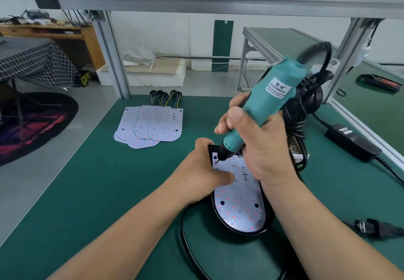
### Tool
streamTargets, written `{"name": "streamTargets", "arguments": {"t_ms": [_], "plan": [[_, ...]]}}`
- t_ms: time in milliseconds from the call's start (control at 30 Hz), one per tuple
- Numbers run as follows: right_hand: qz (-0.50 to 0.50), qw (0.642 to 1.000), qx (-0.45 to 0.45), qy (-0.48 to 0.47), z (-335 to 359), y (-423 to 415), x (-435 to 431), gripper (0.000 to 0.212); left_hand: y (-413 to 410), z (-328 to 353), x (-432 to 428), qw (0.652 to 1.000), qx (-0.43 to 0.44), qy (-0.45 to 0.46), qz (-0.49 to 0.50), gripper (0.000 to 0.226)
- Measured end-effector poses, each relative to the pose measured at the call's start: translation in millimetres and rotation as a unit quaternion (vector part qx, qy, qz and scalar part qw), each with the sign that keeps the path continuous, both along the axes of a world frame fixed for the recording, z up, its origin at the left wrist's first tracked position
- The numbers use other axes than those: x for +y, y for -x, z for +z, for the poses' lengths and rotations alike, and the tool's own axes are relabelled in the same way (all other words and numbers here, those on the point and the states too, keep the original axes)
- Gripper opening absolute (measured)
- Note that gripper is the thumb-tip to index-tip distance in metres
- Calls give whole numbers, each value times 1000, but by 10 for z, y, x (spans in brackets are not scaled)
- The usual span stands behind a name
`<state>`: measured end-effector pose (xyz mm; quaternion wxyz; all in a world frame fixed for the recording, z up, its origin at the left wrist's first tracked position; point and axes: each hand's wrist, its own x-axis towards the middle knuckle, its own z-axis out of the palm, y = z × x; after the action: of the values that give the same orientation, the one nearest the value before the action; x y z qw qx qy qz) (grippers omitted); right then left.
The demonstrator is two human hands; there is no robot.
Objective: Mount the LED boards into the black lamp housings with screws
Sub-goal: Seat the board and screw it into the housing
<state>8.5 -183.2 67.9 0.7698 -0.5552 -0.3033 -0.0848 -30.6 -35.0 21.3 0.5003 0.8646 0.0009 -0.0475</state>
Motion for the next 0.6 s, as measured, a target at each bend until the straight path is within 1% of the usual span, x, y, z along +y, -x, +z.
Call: {"name": "streamTargets", "arguments": {"t_ms": [100, 267, 400, 500, 567, 600], "plan": [[25, 999, -8, 18, 20, -2, 42, 16, 3, -3, 4, 1000, 2, 0, -1, 58], [61, 998, 29, 13, -6, -46, 20, 17, 7, 15, 0, 1000, 6, 2, -1, 60], [81, 996, 30, 32, -22, -39, 8, 11, 9, 12, 14, 1000, 11, 10, -2, 57], [64, 997, 35, -3, 4, -11, -26, 17, -1, 8, 8, 1000, 19, 21, -1, 58], [51, 997, 31, -58, 82, 16, -72, 21, -8, 4, 10, 999, 24, 24, -2, 59], [46, 995, 31, -84, 127, 28, -119, 27, -6, 0, 8, 999, 26, 26, -1, 60]]}}
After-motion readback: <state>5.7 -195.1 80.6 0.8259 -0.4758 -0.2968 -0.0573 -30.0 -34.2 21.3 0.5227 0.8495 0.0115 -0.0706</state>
